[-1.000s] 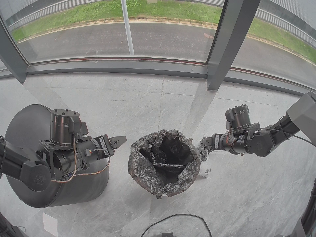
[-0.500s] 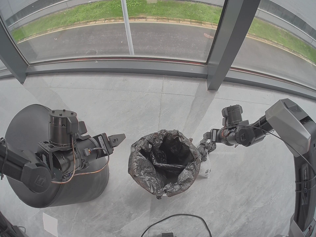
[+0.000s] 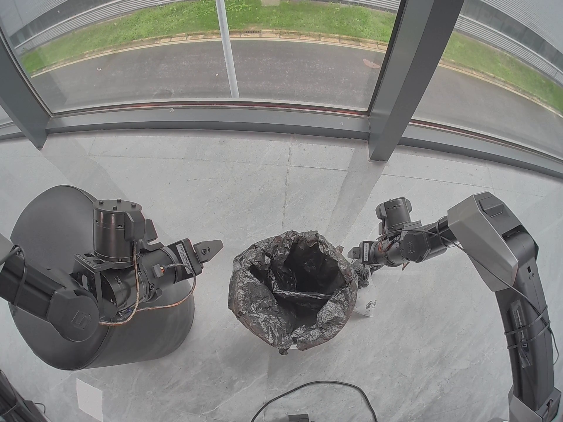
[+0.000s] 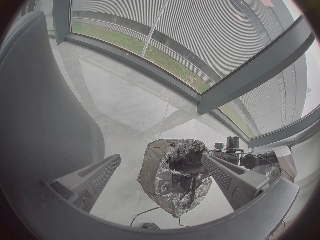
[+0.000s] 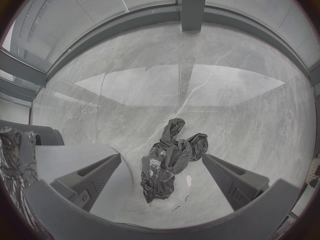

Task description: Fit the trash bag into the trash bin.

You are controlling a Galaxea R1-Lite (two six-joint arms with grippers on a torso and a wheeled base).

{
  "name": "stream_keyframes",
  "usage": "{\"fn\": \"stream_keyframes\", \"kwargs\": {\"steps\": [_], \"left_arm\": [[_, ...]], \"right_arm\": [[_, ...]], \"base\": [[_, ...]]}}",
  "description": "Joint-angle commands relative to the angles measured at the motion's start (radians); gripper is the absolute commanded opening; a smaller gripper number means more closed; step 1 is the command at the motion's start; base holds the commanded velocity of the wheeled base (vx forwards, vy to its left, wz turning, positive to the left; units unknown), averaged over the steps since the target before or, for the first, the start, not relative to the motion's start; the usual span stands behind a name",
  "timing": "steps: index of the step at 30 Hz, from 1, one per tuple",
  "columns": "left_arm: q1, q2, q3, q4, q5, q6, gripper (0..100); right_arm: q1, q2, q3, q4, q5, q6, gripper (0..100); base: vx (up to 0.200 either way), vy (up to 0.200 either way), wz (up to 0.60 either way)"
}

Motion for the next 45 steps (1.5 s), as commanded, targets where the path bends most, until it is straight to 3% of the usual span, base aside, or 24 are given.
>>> {"fn": "stream_keyframes", "kwargs": {"steps": [1, 10, 18, 29, 45], "left_arm": [[0.015, 0.018, -0.005, -0.012, -0.036, -0.013, 100], [0.035, 0.027, -0.008, -0.012, -0.057, -0.022, 100], [0.058, 0.049, -0.014, -0.013, -0.057, -0.03, 100], [0.069, 0.064, -0.018, -0.013, -0.057, -0.03, 100], [0.061, 0.078, -0.017, -0.015, -0.056, -0.033, 100]], "right_arm": [[0.004, 0.077, -0.117, 0.073, 0.012, 0.004, 100], [0.014, 0.175, -0.29, 0.207, 0.012, -0.001, 100], [0.024, 0.288, -0.29, 0.376, 0.01, 0.005, 100], [0.024, 0.353, -0.29, 0.4, 0.009, 0.005, 100], [0.02, 0.498, -0.29, 0.767, 0.007, 0.011, 100]], "base": [[0.0, 0.0, 0.0], [0.0, 0.0, 0.0], [0.0, 0.0, 0.0], [0.0, 0.0, 0.0], [0.0, 0.0, 0.0]]}}
